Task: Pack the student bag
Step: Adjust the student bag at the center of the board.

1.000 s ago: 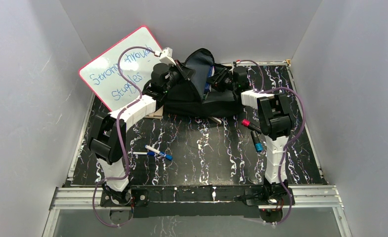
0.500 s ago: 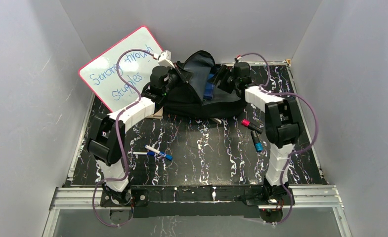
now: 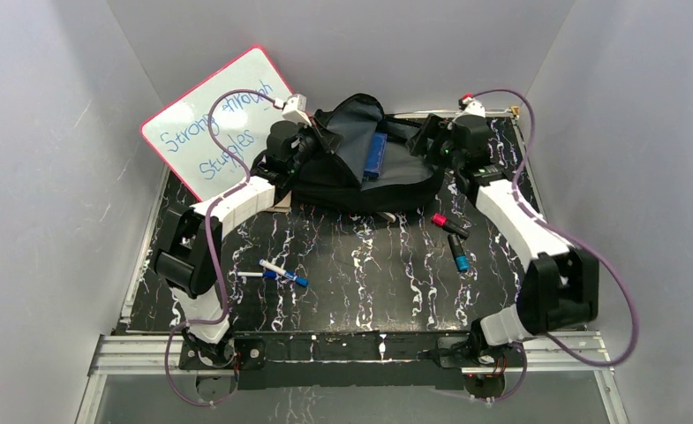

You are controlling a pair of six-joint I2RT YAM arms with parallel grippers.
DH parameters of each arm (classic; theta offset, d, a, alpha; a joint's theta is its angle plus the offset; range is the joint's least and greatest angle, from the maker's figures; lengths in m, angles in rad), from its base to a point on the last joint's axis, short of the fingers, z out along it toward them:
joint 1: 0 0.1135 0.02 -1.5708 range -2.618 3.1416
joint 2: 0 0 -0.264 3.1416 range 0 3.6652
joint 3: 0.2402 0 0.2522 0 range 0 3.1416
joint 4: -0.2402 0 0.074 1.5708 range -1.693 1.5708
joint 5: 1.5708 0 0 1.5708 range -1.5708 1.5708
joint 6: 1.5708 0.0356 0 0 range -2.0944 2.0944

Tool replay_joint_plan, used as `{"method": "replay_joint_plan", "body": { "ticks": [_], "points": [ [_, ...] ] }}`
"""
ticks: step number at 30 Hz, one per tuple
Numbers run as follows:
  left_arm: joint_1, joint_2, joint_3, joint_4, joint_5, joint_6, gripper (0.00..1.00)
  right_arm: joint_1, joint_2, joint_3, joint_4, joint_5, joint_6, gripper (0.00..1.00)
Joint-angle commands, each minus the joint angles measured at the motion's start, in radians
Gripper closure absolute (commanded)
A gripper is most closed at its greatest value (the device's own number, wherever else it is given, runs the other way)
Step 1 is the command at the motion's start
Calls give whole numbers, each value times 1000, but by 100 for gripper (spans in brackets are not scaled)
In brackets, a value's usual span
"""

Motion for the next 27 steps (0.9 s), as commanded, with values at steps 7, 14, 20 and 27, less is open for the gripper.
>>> {"method": "replay_joint_plan", "body": {
  "ticks": [7, 14, 20, 27],
  "points": [
    [-55, 68, 176, 20, 191, 40, 100, -6, -300, -151, -166, 163, -99, 7],
    [-177, 197, 319, -23, 253, 73, 70, -9, -367, -227, -220, 214, -101, 5],
    [-187, 151, 273, -83, 260, 110, 58, -13, -380, -217, -247, 231, -91, 5],
    [-177, -122, 23, -164, 119, 220, 57, -13, -373, -182, -210, 253, -82, 5]
  ]
}}
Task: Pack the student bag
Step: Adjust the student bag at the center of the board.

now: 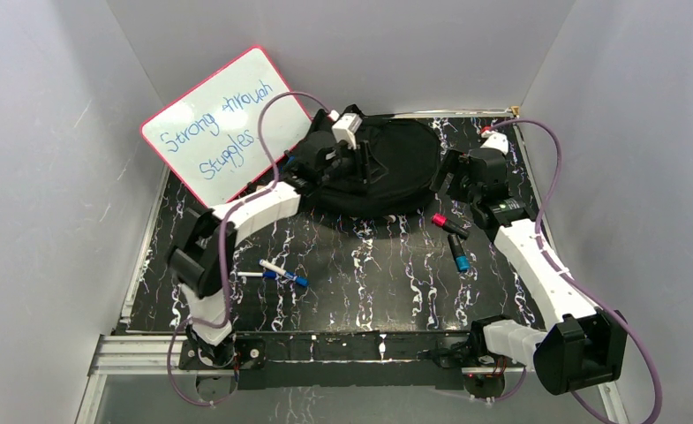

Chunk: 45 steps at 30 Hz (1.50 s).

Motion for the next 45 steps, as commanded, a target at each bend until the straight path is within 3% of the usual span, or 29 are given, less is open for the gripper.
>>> {"method": "replay_joint_plan", "body": {
  "ticks": [1, 12, 21, 24, 27, 31, 32, 38, 45],
  "points": [
    [18, -259, -136, -38, -113, 75, 57, -7, 8, 62, 71, 26, 1, 5],
    [22, -629, -496, -183, -288, 81, 57, -113, 470, 372, 83, -147, 13, 1],
    [22, -788, -646, -243, -365, -10, 56, -167, 832, 662, 13, -351, -16, 3],
    [22, -810, -670, -249, -381, -25, 56, -167, 902, 717, -22, -353, -29, 7],
    [22, -820, -679, -254, -383, -26, 56, -169, 927, 725, -32, -334, -32, 20],
    [22, -819, -687, -251, -383, -27, 56, -170, 894, 656, 14, -363, -23, 49],
    [22, -818, -690, -248, -384, -30, 56, -169, 879, 635, 30, -378, -21, 60],
    [22, -812, -717, -229, -390, -49, 56, -168, 794, 552, 47, -451, 0, 100],
    [23, -819, -758, -205, -412, -58, 56, -133, 616, 453, 68, -467, 73, 100]
  ]
}}
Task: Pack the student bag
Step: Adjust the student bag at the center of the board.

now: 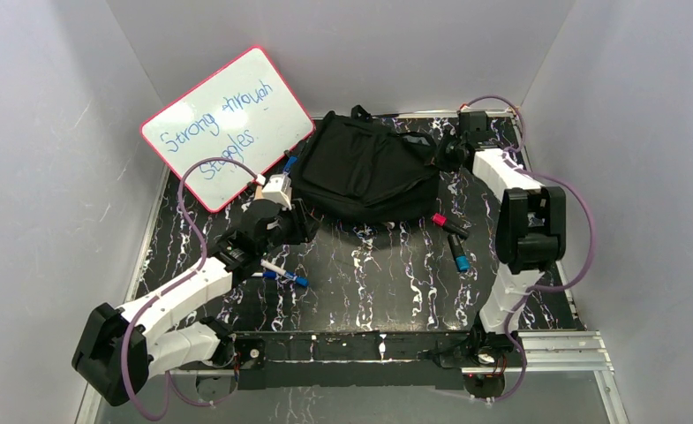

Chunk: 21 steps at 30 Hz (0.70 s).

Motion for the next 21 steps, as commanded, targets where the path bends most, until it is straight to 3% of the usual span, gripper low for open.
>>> {"method": "replay_joint_plan", "body": {
  "ticks": [1, 10, 21],
  "points": [
    [2, -22, -24, 46, -35, -9, 56, 43, -172, -18, 12, -36, 47, 100],
    [3, 17, -60, 72, -54, -12, 56, 196, -439, -136, -57, 55, 119, 100],
    [13, 147, -53, 115, -75, -26, 57, 523, -676, -300, -137, 167, 269, 100]
  ]
}}
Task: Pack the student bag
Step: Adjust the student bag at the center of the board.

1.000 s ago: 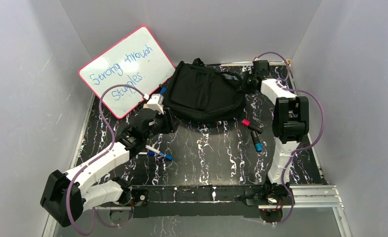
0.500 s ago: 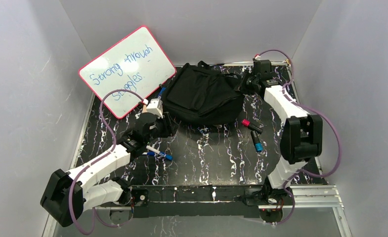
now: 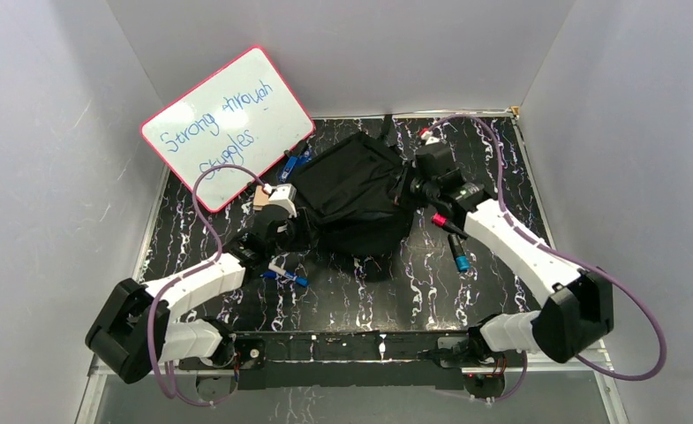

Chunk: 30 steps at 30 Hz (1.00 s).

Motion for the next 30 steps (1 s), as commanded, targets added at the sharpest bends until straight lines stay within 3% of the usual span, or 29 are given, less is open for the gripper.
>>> {"method": "replay_joint_plan", "body": {
  "ticks": [1, 4, 6, 10, 14, 17, 21, 27, 30],
  "points": [
    [13, 17, 19, 11, -67, -14, 57, 126, -126, -44, 24, -19, 126, 100],
    [19, -2, 14, -18, -144, -40, 57, 236, -169, -114, 37, -1, 188, 100],
    [25, -24, 12, -48, -195, -59, 57, 311, -178, -143, 17, 46, 216, 95],
    [30, -73, 2, -122, -279, -88, 57, 356, -189, -166, -82, 153, 202, 69],
    [33, -144, -2, -193, -348, -105, 57, 357, -271, -148, -179, 398, 144, 42],
    [34, -198, 10, -252, -394, -108, 57, 356, -337, -123, -217, 540, 86, 32],
    [35, -255, 58, -292, -414, -64, 60, 354, -365, -99, -211, 627, 1, 34],
    [11, -186, 155, -161, -123, 102, 63, 336, -265, -68, -159, 610, -88, 46],
    [-39, -121, 185, -145, -83, 121, 63, 266, -196, -51, -158, 548, -108, 46]
  ]
}}
